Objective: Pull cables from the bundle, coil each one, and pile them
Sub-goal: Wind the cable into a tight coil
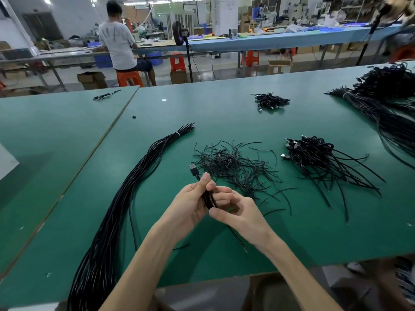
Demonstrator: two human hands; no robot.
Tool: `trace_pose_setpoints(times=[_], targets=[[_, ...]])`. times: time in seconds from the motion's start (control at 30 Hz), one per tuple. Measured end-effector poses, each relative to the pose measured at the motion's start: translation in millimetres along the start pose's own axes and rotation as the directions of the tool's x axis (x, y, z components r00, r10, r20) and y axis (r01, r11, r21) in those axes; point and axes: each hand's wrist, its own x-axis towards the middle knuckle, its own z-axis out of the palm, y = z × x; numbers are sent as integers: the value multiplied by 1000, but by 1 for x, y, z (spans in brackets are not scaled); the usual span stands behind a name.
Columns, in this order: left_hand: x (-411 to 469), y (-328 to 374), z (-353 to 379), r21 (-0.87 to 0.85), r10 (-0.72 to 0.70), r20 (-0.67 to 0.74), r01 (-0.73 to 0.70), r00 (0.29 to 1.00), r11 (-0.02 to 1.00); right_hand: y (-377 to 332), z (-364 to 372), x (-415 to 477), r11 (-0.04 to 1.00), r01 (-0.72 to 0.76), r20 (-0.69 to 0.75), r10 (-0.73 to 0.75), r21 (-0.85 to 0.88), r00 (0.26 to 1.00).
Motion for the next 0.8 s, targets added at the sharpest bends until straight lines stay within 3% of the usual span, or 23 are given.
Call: trace_pose_setpoints(times=[0.3, 0.53, 0.67, 0.8], targets=[[-3, 0, 4, -41, 20, 84, -17, 996, 999, 3, 0, 2, 995, 93, -81, -90, 37, 993], [-7, 2, 7, 70, 63, 76, -68, 995, 995, 6, -1, 2, 994, 112, -129, -108, 19, 986], [-8, 0, 9, 156, 83, 51, -90, 995, 984, 6, -1, 1, 993, 89, -99, -96, -78, 990], [-11, -1, 6, 236, 47, 91, -67, 995, 970, 6, -2, 2, 986, 51, 22, -48, -156, 999]])
